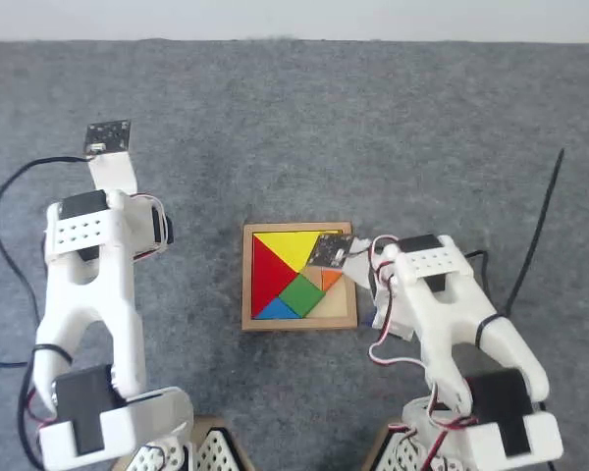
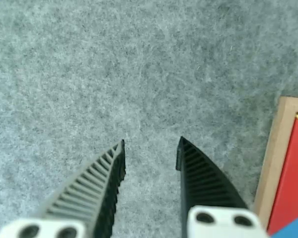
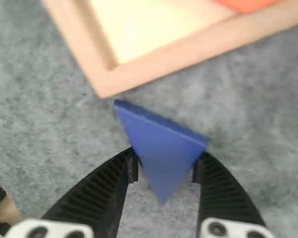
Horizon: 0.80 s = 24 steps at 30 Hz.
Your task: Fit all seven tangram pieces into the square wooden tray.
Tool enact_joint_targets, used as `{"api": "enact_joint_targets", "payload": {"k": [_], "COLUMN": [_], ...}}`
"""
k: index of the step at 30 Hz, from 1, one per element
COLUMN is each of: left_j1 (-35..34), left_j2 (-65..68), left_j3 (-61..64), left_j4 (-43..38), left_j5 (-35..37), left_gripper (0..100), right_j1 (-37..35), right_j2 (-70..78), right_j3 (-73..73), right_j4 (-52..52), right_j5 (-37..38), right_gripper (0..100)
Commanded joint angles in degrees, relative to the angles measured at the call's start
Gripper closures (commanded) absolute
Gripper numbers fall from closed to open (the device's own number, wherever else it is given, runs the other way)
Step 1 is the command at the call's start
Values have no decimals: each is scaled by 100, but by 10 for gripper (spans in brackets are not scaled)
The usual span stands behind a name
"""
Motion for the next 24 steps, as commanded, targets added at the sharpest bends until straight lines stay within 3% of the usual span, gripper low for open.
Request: {"api": "enact_joint_targets", "payload": {"k": [1,6,13,19,24], "left_j1": [0,0,0,0,18], "left_j2": [-167,-167,-167,-167,-167], "left_j3": [-31,-40,-40,-31,13], "left_j4": [44,44,44,44,53], "left_j5": [-62,-62,-62,-62,-26], "left_gripper": [834,834,834,834,834], "right_j1": [479,1138,1771,866,251], "right_j2": [145,189,189,136,189], "right_j3": [-404,-1029,-1934,-1969,-1934], "right_j4": [57,242,532,787,796], "right_j5": [-308,-1037,-2884,-2435,-2813], "right_gripper": [829,829,830,790,742]}}
